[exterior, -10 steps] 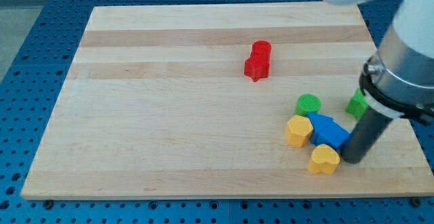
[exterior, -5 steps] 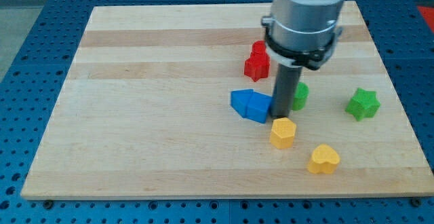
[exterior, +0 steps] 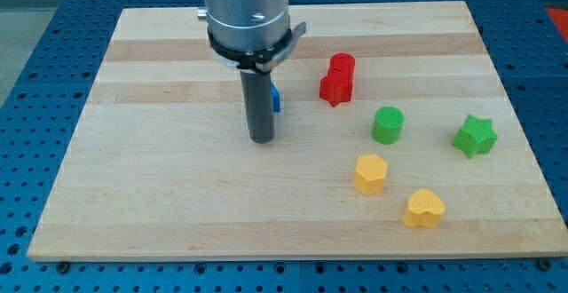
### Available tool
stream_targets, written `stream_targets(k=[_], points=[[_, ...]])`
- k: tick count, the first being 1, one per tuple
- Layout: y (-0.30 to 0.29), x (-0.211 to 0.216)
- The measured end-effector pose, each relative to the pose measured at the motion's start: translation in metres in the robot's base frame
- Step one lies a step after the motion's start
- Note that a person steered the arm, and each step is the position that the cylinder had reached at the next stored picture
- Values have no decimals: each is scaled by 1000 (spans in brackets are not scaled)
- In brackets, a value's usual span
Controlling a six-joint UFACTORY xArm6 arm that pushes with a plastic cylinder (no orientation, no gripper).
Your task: Push the blue cube and blue triangle to the center
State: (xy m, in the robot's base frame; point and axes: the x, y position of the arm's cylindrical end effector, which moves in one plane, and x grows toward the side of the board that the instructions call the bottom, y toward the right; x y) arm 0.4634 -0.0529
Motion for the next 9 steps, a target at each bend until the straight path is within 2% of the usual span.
stream_targets(k=[3,5,8,9], points=[[-29,-35],[-4,-59],[36,-67],[-14,-62]])
